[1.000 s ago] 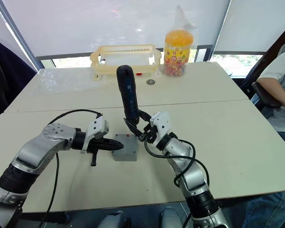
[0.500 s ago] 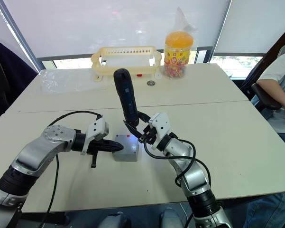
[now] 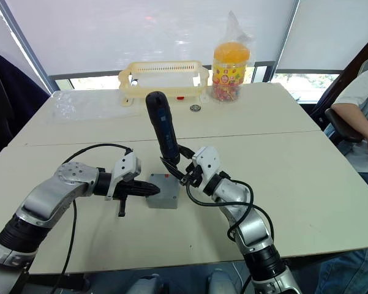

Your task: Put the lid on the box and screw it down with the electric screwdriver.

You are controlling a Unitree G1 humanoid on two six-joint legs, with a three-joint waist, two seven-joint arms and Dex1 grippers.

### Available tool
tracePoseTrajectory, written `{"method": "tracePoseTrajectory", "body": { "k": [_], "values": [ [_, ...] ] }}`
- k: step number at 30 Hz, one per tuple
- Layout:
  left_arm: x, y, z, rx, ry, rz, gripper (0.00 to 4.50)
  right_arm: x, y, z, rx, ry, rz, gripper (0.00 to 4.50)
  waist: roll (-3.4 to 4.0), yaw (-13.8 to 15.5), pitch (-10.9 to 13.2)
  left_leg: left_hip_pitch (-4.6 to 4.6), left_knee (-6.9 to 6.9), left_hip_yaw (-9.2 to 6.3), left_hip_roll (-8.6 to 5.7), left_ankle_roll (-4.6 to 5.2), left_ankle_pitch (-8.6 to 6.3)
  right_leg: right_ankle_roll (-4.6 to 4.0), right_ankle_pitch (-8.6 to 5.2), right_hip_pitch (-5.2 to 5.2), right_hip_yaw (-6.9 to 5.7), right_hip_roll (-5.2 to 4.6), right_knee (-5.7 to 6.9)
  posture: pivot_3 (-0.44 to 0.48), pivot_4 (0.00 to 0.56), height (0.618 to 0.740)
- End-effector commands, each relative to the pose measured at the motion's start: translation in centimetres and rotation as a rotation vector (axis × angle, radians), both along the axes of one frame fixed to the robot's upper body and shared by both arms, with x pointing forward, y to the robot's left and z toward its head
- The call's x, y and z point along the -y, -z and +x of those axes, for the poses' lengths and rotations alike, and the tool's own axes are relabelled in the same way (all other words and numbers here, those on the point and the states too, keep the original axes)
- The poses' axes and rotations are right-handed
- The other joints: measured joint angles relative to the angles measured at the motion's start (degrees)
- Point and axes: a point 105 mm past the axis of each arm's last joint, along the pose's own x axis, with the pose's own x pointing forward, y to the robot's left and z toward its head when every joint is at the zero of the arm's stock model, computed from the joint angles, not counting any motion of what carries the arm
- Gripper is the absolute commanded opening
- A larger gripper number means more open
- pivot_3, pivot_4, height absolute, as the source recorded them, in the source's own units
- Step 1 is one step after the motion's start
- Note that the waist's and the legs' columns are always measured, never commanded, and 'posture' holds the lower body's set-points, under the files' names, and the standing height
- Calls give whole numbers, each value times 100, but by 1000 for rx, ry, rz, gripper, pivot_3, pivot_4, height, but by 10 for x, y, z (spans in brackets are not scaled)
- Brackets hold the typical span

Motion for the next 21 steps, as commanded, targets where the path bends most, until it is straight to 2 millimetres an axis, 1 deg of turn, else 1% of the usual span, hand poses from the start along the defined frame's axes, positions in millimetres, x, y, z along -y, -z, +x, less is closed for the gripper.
{"method": "tracePoseTrajectory", "body": {
  "k": [1,8,10,11,17,18,19,20,21],
  "values": [
    [-1,7,-3,-21,-6,18,0,9,49,5,-178,46,-87,1772,0,0,0,0,0,0,0,0,0,0,0,0,0,0,0,0,150,740],
    [-2,7,-3,-23,-7,20,0,10,51,5,-181,49,-92,1772,0,0,0,16,-9,0,1,0,0,1,-6,15,0,-2,-6,0,150,740],
    [-2,7,-3,-23,-7,20,0,10,52,5,-181,50,-94,1772,-2,-1,-1,74,-50,2,3,0,0,18,-33,59,0,-10,-26,0,150,740],
    [-1,7,-3,-23,-7,19,0,10,52,5,-180,51,-93,1772,-1,-1,-1,82,-52,2,5,0,-1,15,-47,65,0,-13,-24,0,150,740],
    [0,7,-2,-22,-5,16,0,12,43,9,-156,61,-86,1772,-2,1,-1,81,-56,-4,5,0,-1,6,-56,64,-4,-16,-23,0,150,740],
    [0,8,-2,-22,-5,15,0,12,40,10,-146,64,-81,1772,-2,3,-1,81,-56,-5,5,0,-1,6,-56,64,-5,-16,-23,0,150,740],
    [1,8,-2,-23,-4,16,0,13,31,10,-123,69,-59,1772,-2,6,-1,80,-56,-6,5,0,-1,6,-56,64,-5,-17,-23,0,150,740],
    [1,9,-2,-23,-3,17,0,14,18,11,-94,70,-24,1772,-2,7,-1,79,-56,-7,4,0,-1,7,-57,63,-7,-19,-23,0,150,740],
    [2,10,-2,-25,0,20,0,16,-2,11,-59,75,31,1772,-1,9,0,79,-56,-7,4,0,-1,7,-57,63,-7,-19,-23,0,150,740]
  ]
}}
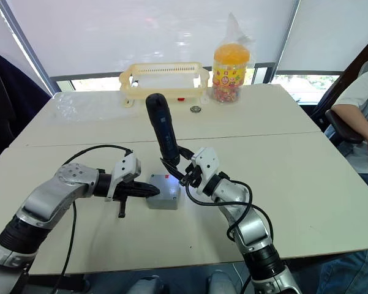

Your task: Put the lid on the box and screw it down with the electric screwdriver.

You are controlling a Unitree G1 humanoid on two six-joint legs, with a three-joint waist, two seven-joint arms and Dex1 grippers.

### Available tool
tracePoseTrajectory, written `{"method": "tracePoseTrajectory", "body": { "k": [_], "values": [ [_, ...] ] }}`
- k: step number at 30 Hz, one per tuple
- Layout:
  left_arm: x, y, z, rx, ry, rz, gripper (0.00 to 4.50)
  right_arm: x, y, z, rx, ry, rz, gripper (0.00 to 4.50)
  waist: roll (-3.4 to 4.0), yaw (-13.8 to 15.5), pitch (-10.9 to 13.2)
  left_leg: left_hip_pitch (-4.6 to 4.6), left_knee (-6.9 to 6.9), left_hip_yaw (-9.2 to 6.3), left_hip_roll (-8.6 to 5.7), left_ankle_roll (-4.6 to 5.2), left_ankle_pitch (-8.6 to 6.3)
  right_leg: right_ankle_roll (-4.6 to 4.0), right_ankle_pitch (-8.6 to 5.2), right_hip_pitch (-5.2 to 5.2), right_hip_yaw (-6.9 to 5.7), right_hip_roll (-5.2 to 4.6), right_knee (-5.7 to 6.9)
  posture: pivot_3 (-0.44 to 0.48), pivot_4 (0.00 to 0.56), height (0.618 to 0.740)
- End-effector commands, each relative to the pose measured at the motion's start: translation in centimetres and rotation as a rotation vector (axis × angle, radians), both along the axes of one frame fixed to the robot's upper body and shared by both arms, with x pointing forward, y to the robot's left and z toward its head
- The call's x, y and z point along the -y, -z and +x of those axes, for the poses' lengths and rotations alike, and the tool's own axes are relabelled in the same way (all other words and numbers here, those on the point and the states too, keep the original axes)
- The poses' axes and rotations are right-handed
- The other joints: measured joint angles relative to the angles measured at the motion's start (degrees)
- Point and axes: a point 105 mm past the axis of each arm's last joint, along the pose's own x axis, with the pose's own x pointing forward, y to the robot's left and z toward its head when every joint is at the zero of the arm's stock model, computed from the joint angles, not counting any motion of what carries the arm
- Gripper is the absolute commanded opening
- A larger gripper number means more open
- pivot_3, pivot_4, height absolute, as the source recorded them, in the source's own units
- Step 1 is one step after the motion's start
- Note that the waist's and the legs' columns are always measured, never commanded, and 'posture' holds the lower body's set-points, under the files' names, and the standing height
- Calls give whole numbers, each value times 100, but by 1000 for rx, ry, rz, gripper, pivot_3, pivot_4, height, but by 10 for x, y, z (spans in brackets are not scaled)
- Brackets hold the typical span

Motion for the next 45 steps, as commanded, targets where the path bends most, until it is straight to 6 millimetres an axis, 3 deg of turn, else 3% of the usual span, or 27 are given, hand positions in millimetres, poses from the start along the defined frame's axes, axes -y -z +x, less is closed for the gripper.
{"method": "tracePoseTrajectory", "body": {
  "k": [1,3,8,12,16,21,25,29,35,39,42,45],
  "values": [
    [2,9,0,-17,4,27,0,16,-20,7,-24,64,73,1772,1,7,4,-1,0,-1,-1,0,0,0,0,0,0,-2,0,0,150,740],
    [2,13,0,-24,9,35,0,20,-54,3,29,60,148,1772,2,16,13,-13,1,-3,-3,-1,0,-1,1,-10,0,-5,1,0,150,740],
    [3,19,1,-44,10,33,0,23,-110,-15,54,2,270,1772,9,7,39,-42,1,-3,-10,-1,1,-18,16,-38,-1,-12,2,0,150,740],
    [4,20,2,-54,10,25,0,28,-137,-21,32,-24,331,1772,11,-11,38,-94,-3,-5,-8,-2,2,3,28,-102,-4,-11,19,0,150,740],
    [6,18,5,-49,4,7,0,40,-147,-14,-56,-23,371,1772,11,-6,38,-100,-1,-3,-8,-2,2,1,29,-108,-4,-10,21,0,150,740],
    [7,2,6,-25,-15,-59,0,72,-135,5,-282,50,296,1772,10,6,41,-109,2,0,-13,-1,3,-7,24,-107,-4,-18,11,0,150,740],
    [2,-24,2,15,-28,-99,0,112,-113,8,-558,131,136,1772,13,-1,92,-120,0,3,-14,1,2,-17,18,-115,-4,-21,7,0,150,740],
    [-7,-43,-15,68,-32,-84,0,164,-65,-9,-890,281,-62,1772,9,3,138,-137,-6,5,-11,10,-4,-12,21,-133,-8,-22,8,0,150,740],
    [-9,-46,-45,72,-25,-26,0,212,-32,-22,-1097,483,-144,1772,22,-44,162,-183,3,38,-12,44,-23,11,27,-179,8,-27,-1,0,150,740],
    [-6,-50,-57,66,-14,-31,0,224,-9,-27,-1219,529,-146,1772,16,2,166,-206,28,33,-13,41,-21,10,28,-193,-1,-23,5,0,150,740],
    [-6,-53,-58,52,-21,-54,0,222,14,-30,-1308,522,-132,1772,16,4,167,-206,41,37,-13,40,-20,7,27,-183,-3,-20,5,0,150,740],
    [-5,-54,-56,50,-34,-62,0,222,19,-29,-1333,521,-117,1772,16,-5,167,-209,65,42,-13,40,-20,3,27,-175,-4,-17,10,0,150,740]
  ]
}}
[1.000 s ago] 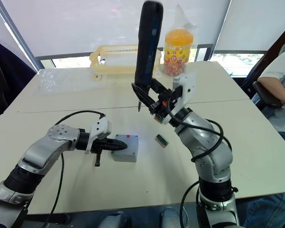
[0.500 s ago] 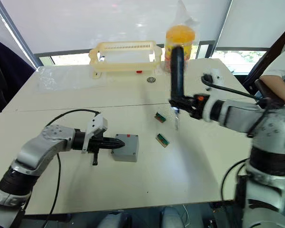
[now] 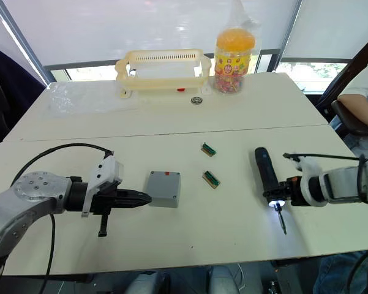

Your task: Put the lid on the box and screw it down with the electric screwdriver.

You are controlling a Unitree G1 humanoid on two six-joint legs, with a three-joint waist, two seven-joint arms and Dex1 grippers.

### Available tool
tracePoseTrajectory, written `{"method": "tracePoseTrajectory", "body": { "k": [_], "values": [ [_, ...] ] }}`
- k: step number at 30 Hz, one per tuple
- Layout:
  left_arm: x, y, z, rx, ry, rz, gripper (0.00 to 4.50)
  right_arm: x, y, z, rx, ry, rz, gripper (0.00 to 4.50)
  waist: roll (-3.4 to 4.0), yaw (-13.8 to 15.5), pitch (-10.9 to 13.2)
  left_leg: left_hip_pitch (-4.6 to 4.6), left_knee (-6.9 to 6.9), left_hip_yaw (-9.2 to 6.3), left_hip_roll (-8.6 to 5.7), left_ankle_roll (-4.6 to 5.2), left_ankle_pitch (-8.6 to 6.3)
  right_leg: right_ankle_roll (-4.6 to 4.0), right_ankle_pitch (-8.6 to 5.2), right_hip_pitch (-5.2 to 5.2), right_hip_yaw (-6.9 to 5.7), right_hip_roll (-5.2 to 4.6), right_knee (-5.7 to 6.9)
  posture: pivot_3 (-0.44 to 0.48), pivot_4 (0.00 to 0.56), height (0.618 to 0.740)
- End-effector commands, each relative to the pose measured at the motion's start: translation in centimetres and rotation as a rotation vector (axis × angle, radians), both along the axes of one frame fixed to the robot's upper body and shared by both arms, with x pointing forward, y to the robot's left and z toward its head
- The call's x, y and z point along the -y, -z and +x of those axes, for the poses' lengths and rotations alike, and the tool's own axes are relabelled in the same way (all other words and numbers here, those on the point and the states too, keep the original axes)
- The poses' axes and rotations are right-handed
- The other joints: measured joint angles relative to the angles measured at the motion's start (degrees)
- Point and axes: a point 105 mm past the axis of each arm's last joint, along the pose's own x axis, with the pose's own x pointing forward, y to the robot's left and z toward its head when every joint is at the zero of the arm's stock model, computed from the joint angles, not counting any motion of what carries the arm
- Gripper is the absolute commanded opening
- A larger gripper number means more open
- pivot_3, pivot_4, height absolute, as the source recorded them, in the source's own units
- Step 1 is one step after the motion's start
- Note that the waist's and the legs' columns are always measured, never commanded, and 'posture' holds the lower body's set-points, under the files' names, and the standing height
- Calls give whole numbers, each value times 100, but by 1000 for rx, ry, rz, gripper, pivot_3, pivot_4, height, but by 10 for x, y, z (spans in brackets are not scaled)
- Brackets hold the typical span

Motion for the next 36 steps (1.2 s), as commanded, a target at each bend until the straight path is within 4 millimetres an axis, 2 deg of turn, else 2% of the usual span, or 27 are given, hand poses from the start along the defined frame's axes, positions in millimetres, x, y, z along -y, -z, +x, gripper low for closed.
{"method": "tracePoseTrajectory", "body": {
  "k": [1,2,4,8,10,13,15,16,17,19,21,24,26,28,32,36],
  "values": [
    [-1,-10,2,39,-19,-12,0,-2,-8,4,29,-2,16,1772,-3,-14,1,1,4,-1,0,1,0,0,0,4,0,0,0,0,150,740],
    [-4,-10,5,38,-35,-19,0,-2,-6,6,29,3,-1,1772,-3,-15,1,1,8,-1,1,1,-1,0,0,7,-1,1,0,0,150,740],
    [-8,-11,10,34,-64,-35,0,-3,-4,8,30,9,-15,2801,-6,-25,0,3,9,-1,1,2,-1,1,1,10,-1,2,-1,0,150,740],
    [-19,-13,22,19,-149,-94,0,-7,-8,12,71,-4,-39,4466,-11,-9,-2,12,14,-7,2,2,-1,2,1,24,-4,6,-1,0,150,740],
    [-30,-17,34,30,-232,-133,0,-5,-21,19,140,6,-64,4466,-12,-3,-2,12,20,-11,1,2,-1,2,2,30,-7,5,-2,0,150,740],
    [-52,-18,54,52,-385,-175,0,-2,-60,39,394,-31,-216,4466,0,2,4,9,22,-11,-3,2,-1,7,4,27,-5,2,-2,0,150,740],
    [-62,-9,61,50,-457,-181,0,-26,-98,53,607,-107,-157,4466,0,-23,4,7,21,-10,-4,1,-1,15,8,21,-6,2,-1,0,150,740],
    [-65,-3,62,43,-479,-181,0,-41,-111,55,694,-165,-131,4466,1,-44,4,7,20,-9,-1,1,-1,16,9,16,-5,2,-1,0,150,740],
    [-65,3,63,36,-494,-184,0,-57,-115,54,755,-238,-127,4466,0,-48,4,9,17,-11,0,1,-2,16,10,14,-2,2,0,0,150,740],
    [-61,13,65,11,-510,-203,0,-86,-109,48,838,-376,-160,4466,-6,-19,1,10,12,-15,4,2,-3,17,10,15,-9,9,-1,0,150,740],
    [-56,24,68,1,-524,-198,0,-109,-92,46,949,-527,-320,4466,-13,20,-1,6,11,-26,6,1,-3,17,10,15,-20,10,1,0,150,740],
    [-44,37,64,-18,-506,-187,0,-136,-59,39,1013,-651,-382,4466,-12,64,0,-3,14,-30,-6,-7,1,18,11,12,-26,-7,1,0,150,740],
    [-36,40,59,-30,-487,-183,0,-144,-42,33,1011,-680,-379,4466,-13,72,0,-5,20,-28,-12,-10,2,28,18,7,-6,-16,0,0,150,740],
    [-30,40,53,-48,-464,-194,0,-149,-32,28,1018,-696,-369,4466,-15,88,0,-6,23,-23,-17,-12,4,29,20,7,5,-18,-4,0,150,740],
    [-23,44,43,-68,-427,-175,0,-158,-25,20,1026,-707,-325,4466,-14,106,0,-2,25,-25,-12,-14,5,28,20,6,4,-14,0,0,150,740],
    [-25,46,50,-57,-423,-150,0,-172,-19,16,1034,-731,-283,4466,-13,102,-1,1,24,-27,-6,-14,5,24,21,7,-1,-7,3,0,150,740]
  ]
}}
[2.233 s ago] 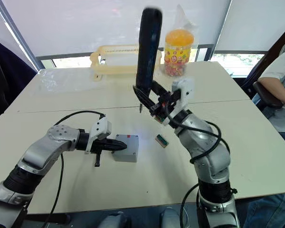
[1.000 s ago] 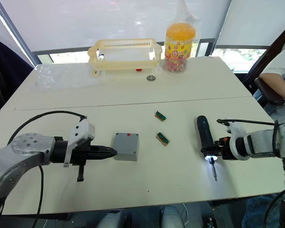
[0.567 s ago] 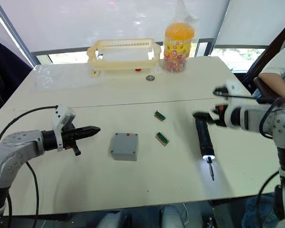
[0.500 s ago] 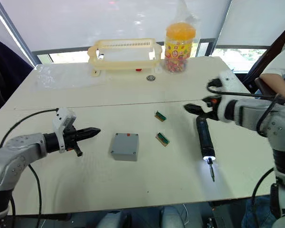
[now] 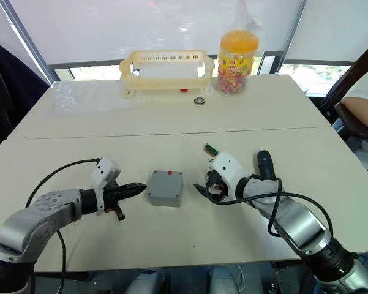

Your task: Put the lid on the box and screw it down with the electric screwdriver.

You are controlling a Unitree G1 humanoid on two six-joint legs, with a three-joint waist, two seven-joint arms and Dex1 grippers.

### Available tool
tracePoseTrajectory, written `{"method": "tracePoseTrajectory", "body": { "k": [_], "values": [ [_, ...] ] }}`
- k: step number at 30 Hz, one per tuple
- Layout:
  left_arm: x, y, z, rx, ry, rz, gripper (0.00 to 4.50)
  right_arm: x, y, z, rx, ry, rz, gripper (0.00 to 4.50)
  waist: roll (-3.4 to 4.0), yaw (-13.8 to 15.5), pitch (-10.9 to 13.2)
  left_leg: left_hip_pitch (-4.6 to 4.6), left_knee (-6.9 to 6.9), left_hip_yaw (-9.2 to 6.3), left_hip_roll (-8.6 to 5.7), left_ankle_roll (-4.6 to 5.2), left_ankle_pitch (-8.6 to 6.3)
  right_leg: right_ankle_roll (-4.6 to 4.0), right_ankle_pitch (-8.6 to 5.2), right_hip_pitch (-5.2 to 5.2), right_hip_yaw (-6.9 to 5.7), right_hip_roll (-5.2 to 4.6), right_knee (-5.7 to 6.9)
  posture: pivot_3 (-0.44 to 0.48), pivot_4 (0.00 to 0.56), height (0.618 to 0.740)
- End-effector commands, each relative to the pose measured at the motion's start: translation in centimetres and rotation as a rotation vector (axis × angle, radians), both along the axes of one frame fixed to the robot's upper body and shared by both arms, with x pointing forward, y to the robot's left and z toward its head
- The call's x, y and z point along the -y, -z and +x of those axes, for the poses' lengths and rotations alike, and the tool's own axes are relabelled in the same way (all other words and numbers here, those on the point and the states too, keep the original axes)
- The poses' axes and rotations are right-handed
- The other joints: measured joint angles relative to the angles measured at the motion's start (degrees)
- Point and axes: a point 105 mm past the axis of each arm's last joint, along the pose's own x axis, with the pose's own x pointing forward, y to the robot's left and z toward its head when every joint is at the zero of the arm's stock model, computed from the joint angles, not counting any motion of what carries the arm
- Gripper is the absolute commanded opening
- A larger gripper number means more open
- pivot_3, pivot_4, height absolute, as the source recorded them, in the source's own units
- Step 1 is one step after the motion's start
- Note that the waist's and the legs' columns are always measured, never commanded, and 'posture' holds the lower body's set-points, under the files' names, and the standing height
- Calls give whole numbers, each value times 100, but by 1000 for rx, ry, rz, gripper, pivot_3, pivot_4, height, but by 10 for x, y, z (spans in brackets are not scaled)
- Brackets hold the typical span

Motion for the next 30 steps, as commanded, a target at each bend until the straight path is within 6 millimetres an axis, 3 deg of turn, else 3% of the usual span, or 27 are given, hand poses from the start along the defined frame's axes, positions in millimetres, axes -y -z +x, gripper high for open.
{"method": "tracePoseTrajectory", "body": {
  "k": [1,7,11,22,24,27,30],
  "values": [
    [-1,-5,6,38,21,34,0,-17,-5,-5,43,-58,14,4466,0,2,0,1,0,0,0,0,0,0,0,0,0,0,0,0,150,740],
    [4,-2,9,41,143,97,0,-26,16,-11,-2,-112,-45,4466,0,2,0,1,0,1,-4,0,0,-1,0,2,-1,-1,-2,0,150,740],
    [5,-5,29,67,208,124,0,-33,13,-20,-40,-134,10,4466,0,17,0,1,0,0,-4,-1,1,-2,1,4,-5,0,-1,0,150,740],
    [36,-4,69,116,369,120,0,-49,3,-45,-117,-184,111,4466,-2,17,-2,1,1,-1,-15,-1,2,-1,3,4,-8,0,4,0,150,740],
    [33,-4,77,133,353,136,0,-45,-2,-44,-114,-173,120,4466,-2,10,-2,1,2,-1,-19,-1,2,-1,3,4,-9,0,4,0,150,740],
    [8,-12,83,150,251,133,0,-26,-33,-36,-92,-177,209,4466,-2,-41,-1,1,2,-1,-17,-1,2,-1,3,1,-8,1,6,0,150,740],
    [-11,-12,73,141,192,138,0,-13,-51,-36,-111,-222,248,4466,-2,-126,-1,1,1,-3,-3,1,1,0,4,-1,-6,0,10,0,150,740]
  ]
}}
